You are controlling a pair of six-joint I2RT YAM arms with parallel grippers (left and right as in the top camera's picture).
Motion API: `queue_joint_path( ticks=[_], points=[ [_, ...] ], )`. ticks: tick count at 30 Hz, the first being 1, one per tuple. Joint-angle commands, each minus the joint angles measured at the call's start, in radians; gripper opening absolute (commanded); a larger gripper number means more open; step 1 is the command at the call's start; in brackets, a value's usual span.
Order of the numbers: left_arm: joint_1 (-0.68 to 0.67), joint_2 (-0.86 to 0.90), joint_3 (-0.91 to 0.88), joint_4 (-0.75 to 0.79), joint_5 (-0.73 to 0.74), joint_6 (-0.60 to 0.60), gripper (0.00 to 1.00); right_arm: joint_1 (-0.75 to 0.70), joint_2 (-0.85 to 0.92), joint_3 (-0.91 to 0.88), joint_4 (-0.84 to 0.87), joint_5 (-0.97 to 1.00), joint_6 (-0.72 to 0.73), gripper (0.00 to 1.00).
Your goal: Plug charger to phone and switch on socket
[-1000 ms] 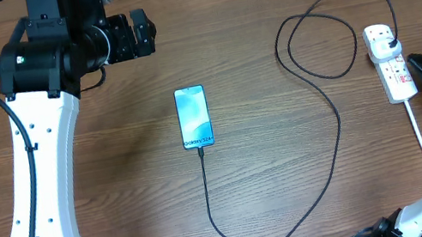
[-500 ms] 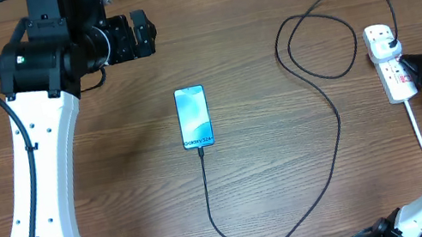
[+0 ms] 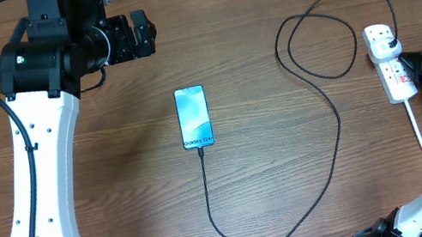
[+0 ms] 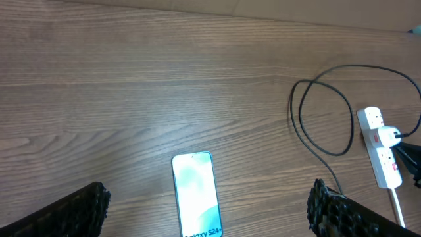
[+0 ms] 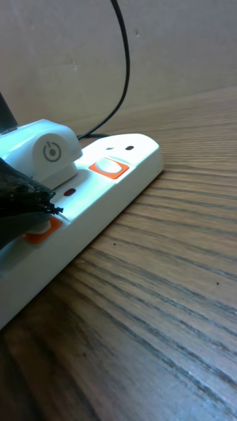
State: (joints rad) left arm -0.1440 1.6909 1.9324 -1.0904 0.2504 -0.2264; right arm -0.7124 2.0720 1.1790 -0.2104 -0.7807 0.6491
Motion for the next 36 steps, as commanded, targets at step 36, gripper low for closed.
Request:
queue_joint_path(
  ticks=[36],
  points=[
    [-0.008, -0.002, 0.000, -0.006, 0.009, 0.017, 1.00, 0.079, 0.016, 0.019, -0.200, 0.098, -0.055, 0.04]
  ],
)
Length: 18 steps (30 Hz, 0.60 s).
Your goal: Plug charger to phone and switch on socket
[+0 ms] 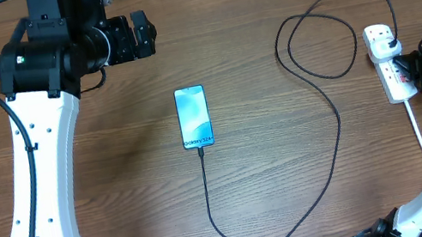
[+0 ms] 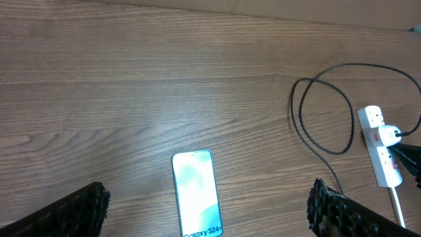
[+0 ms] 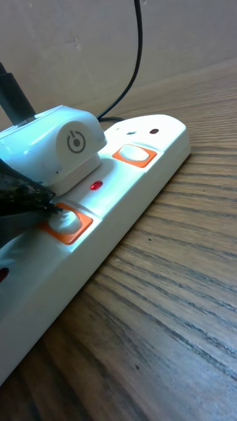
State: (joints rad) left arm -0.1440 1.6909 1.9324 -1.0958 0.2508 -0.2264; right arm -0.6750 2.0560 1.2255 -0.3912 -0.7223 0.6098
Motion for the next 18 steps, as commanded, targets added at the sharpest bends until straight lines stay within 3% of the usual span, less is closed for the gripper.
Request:
queue_joint_path(
  ticks=[1, 8, 18],
  points=[
    [-0.008, -0.002, 0.000, 0.000, 0.008, 0.017, 1.00, 0.026, 0.027, -0.026, -0.022, 0.030, -0.016, 0.04],
    [-0.008, -0.002, 0.000, 0.000, 0.008, 0.017, 1.00, -0.080, -0.128, -0.025, -0.122, -0.045, -0.105, 0.04],
    [-0.007, -0.002, 0.000, 0.000, -0.003, 0.017, 1.00, -0.035, -0.610, 0.020, -0.405, -0.048, -0.312, 0.04]
  ],
)
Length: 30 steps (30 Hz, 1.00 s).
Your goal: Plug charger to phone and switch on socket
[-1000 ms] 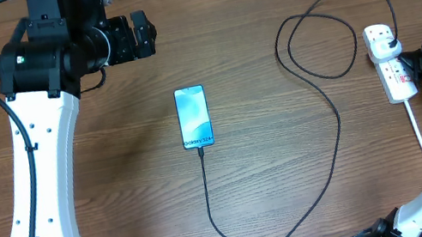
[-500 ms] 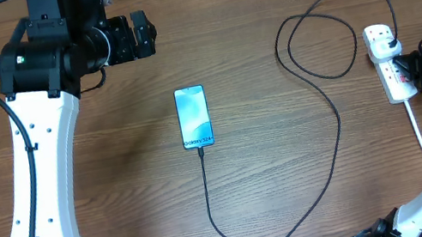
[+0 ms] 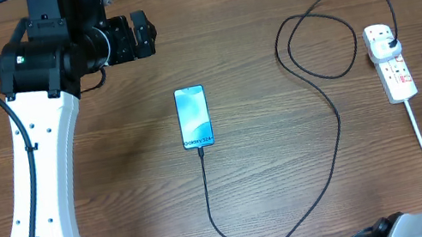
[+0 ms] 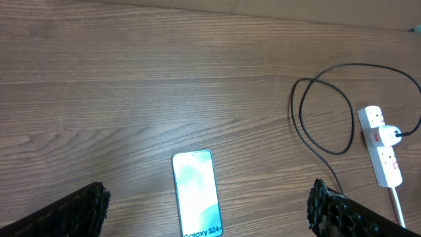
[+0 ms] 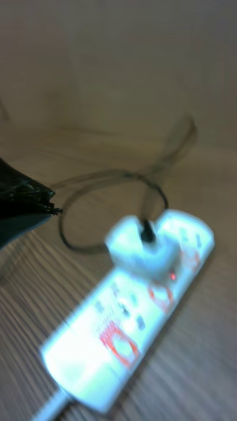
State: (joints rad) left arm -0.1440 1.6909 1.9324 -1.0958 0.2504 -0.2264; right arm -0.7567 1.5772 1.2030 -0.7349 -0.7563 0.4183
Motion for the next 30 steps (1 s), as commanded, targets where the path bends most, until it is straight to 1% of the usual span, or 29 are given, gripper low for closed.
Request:
queue_joint_path(
  ticks=[1, 3, 5, 6, 7, 10, 12, 13, 14, 15, 21, 28, 30],
  points=[
    [-0.007, -0.002, 0.000, 0.000, -0.003, 0.017, 1.00, 0.063, -0.164, 0.051, -0.094, -0.007, -0.148, 0.04],
    [-0.007, -0.002, 0.000, 0.000, -0.003, 0.017, 1.00, 0.112, -0.250, 0.076, -0.186, 0.055, -0.225, 0.05],
    [-0.007, -0.003, 0.000, 0.000, -0.003, 0.017, 1.00, 0.174, -0.336, 0.103, -0.281, 0.144, -0.286, 0.09],
    [-0.007, -0.002, 0.000, 0.000, -0.003, 0.017, 1.00, 0.231, -0.404, 0.123, -0.351, 0.174, -0.351, 0.12],
    [-0.007, -0.002, 0.000, 0.000, -0.003, 0.017, 1.00, 0.259, -0.439, 0.130, -0.384, 0.180, -0.372, 0.12],
    [-0.007, -0.002, 0.000, 0.000, -0.003, 0.017, 1.00, 0.329, -0.544, 0.134, -0.451, 0.179, -0.373, 0.16],
    [-0.007, -0.002, 0.000, 0.000, -0.003, 0.017, 1.00, 0.354, -0.597, 0.134, -0.483, 0.179, -0.351, 0.24],
    [-0.007, -0.002, 0.000, 0.000, -0.003, 0.017, 1.00, 0.364, -0.627, 0.134, -0.504, 0.179, -0.317, 0.48],
    [-0.007, -0.002, 0.000, 0.000, -0.003, 0.017, 1.00, 0.368, -0.647, 0.134, -0.517, 0.179, -0.296, 0.94],
    [-0.007, -0.002, 0.000, 0.000, -0.003, 0.017, 1.00, 0.370, -0.672, 0.134, -0.539, 0.179, -0.256, 1.00],
    [-0.007, -0.002, 0.000, 0.000, -0.003, 0.017, 1.00, 0.369, -0.739, 0.134, -0.623, 0.206, -0.243, 1.00],
    [-0.007, -0.002, 0.000, 0.000, -0.003, 0.017, 1.00, 0.370, -0.737, 0.134, -0.632, 0.206, -0.264, 1.00],
    [-0.007, -0.002, 0.000, 0.000, -0.003, 0.017, 1.00, 0.374, -0.737, 0.131, -0.632, 0.206, -0.294, 1.00]
  ],
)
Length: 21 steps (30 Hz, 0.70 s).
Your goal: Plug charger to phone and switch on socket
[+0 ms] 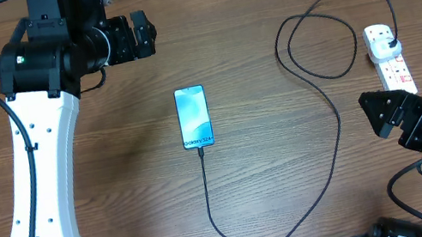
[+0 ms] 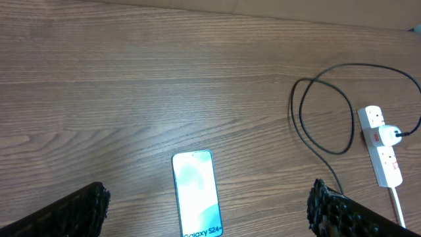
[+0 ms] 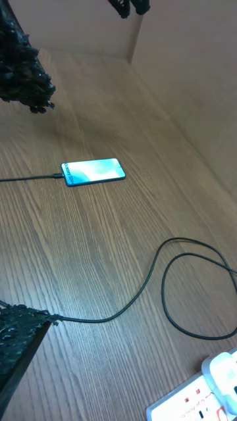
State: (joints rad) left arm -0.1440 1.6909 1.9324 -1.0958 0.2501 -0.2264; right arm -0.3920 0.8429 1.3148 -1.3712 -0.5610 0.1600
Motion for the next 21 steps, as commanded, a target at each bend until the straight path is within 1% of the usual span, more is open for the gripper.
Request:
queue_joint_path(
  ticks=[1, 3, 5, 6, 8, 14, 15, 18, 21],
  points=[
    [-0.007, -0.002, 0.000, 0.000, -0.002, 0.017, 1.00, 0.018, -0.006, 0.015, 0.005, 0.012, -0.049, 1.00],
    [-0.007, -0.002, 0.000, 0.000, -0.002, 0.017, 1.00, 0.027, -0.023, -0.002, 0.028, 0.010, -0.057, 1.00],
    [-0.007, -0.002, 0.000, 0.000, -0.002, 0.017, 1.00, 0.065, -0.068, -0.065, 0.137, 0.017, -0.056, 1.00],
    [-0.007, -0.002, 0.000, 0.000, -0.002, 0.017, 1.00, 0.117, -0.113, -0.120, 0.242, 0.057, -0.056, 1.00],
    [-0.007, -0.002, 0.000, 0.000, -0.002, 0.017, 1.00, 0.190, -0.179, -0.196, 0.372, 0.132, -0.056, 1.00],
    [-0.007, -0.002, 0.000, 0.000, -0.003, 0.017, 1.00, 0.361, -0.362, -0.423, 0.679, 0.358, -0.056, 1.00],
    [-0.007, -0.002, 0.000, 0.000, -0.002, 0.017, 1.00, 0.392, -0.417, -0.502, 0.765, 0.408, -0.056, 1.00],
    [-0.007, -0.002, 0.000, 0.000, -0.002, 0.017, 1.00, 0.414, -0.488, -0.630, 0.892, 0.453, -0.056, 1.00],
    [-0.007, -0.002, 0.000, 0.000, -0.002, 0.017, 1.00, 0.416, -0.548, -0.764, 1.000, 0.456, -0.057, 1.00]
  ],
)
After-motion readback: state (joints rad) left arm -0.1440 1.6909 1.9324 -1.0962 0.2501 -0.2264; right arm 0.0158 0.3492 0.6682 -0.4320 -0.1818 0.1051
